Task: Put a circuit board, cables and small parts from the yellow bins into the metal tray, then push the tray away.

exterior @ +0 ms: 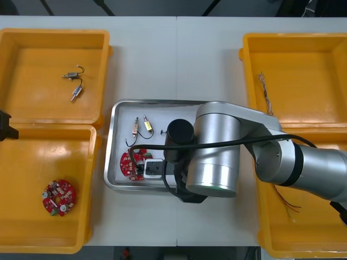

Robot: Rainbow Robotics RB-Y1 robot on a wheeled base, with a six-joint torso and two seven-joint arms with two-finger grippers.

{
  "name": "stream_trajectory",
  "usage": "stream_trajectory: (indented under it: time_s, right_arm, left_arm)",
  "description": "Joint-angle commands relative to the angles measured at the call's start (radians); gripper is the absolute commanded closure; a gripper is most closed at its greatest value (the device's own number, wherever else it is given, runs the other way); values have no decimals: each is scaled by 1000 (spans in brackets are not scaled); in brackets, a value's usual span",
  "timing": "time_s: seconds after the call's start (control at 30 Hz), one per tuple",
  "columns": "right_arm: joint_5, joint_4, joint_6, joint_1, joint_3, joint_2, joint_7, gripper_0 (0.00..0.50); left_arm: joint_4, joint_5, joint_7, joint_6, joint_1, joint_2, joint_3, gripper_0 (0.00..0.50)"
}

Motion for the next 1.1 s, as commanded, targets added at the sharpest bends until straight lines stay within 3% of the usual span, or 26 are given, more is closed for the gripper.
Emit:
stream_trajectory:
  time_s: [0.03,0.33,0.9,0.93,1.0,1.07,1.1]
  right_arm:
    - [43,19,-21,-33,67,57,25,0]
    - [93,85,-73,7,102,106,31,0]
    - [164,87,-98,72,136,108,33,0]
    - [164,87,-98,72,139,108,33,16]
    - [165,87,-98,72,140,108,33,138]
    - [172,87,-98,73,145,108,33,354]
    - [172,87,-98,72,145,108,33,375]
  left_arm:
    - [-19,-18,-73,-30,35,62,17,0]
    - [-18,-24,-93,-33,48,62,17,0]
    - [-18,-29,-98,-30,59,62,17,0]
    - [-18,-29,-98,-30,59,62,17,0]
    - [-18,-29,-98,-30,59,62,17,0]
    - [-18,-29,-98,-30,59,62,17,0]
    - [-18,-29,-98,-30,59,62,17,0]
